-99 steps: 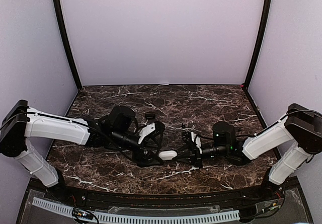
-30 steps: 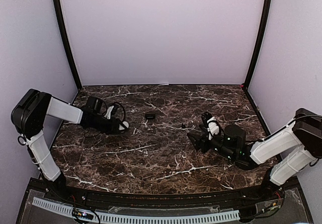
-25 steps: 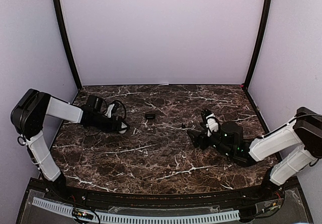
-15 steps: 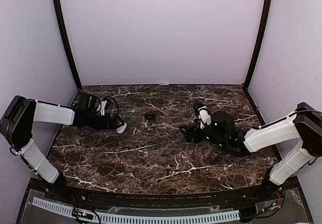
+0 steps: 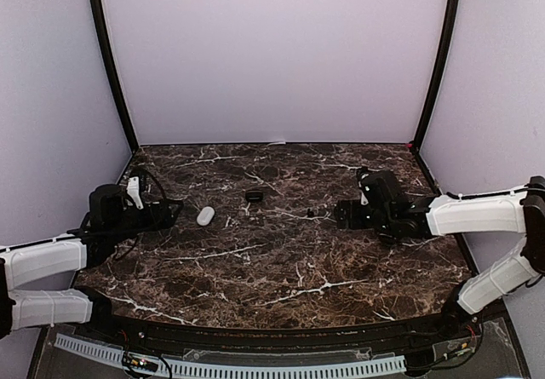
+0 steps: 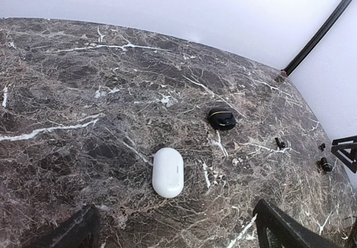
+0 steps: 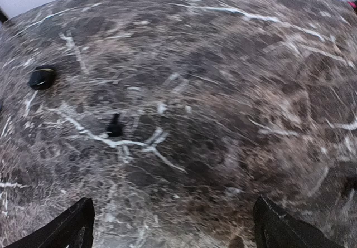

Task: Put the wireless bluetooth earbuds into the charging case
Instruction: Move the charging case to the center of the board.

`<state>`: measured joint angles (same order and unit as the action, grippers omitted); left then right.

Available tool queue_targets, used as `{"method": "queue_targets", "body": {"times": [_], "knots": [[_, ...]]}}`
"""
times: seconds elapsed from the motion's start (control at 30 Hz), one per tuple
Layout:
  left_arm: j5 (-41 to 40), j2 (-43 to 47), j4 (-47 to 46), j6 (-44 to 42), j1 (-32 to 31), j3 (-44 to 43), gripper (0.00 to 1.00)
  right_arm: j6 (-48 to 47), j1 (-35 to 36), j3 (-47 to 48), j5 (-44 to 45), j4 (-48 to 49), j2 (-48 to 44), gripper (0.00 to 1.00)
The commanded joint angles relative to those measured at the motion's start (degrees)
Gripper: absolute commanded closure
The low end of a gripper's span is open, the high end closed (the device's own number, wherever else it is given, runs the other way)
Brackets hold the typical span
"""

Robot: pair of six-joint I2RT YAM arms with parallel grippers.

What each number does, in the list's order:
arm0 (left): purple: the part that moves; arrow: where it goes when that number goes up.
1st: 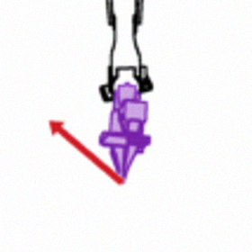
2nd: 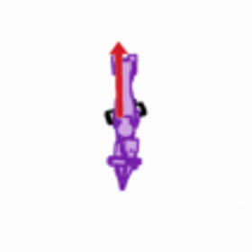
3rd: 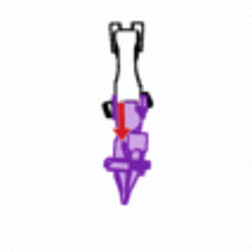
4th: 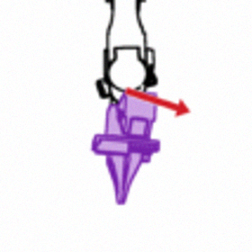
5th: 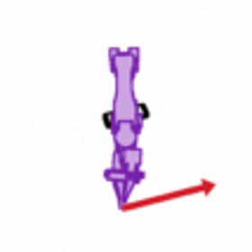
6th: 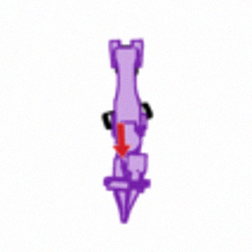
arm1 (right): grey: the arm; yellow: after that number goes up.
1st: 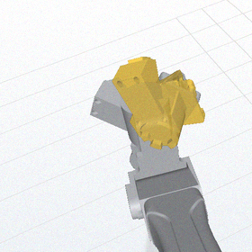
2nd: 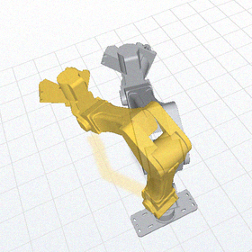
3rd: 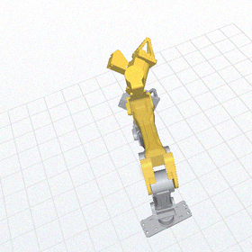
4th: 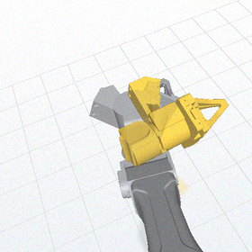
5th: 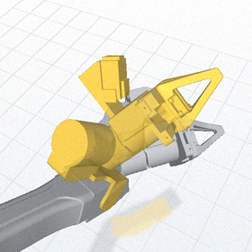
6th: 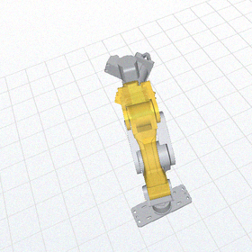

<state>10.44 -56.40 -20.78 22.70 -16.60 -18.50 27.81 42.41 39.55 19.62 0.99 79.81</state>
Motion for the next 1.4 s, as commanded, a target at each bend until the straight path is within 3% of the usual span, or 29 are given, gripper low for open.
{"method": "queue_targets", "body": {"times": [0.0,0.33,0.57,0.73,0.97,1.37], "knots": [[1.6,0.5,-9.2,0.9,0.3,2.3,0.01,9.7,-5.7,0.5,3.8,-13.9,-3.2,0.00],[9.5,-8.2,-20.6,-2.4,0.2,1.3,0.06,19.2,-14.9,3.6,3.4,-24.3,2.1,0.15],[11.6,-6.4,-25.2,-7.0,0.2,5.8,0.06,18.9,-15.8,4.2,2.3,-26.9,4.7,0.23],[11.1,-5.9,-24.9,-7.4,0.2,5.6,0.06,20.1,-15.7,4.7,1.3,-27.4,6.4,0.30],[11.5,-5.7,-23.5,-7.7,0.2,5.3,0.06,19.9,-15.6,6.6,0.0,-29.5,9.5,0.31],[11.6,-4.0,-21.8,-8.1,0.2,5.8,0.05,19.5,-15.1,6.7,-1.0,-30.0,8.3,0.46]]}}
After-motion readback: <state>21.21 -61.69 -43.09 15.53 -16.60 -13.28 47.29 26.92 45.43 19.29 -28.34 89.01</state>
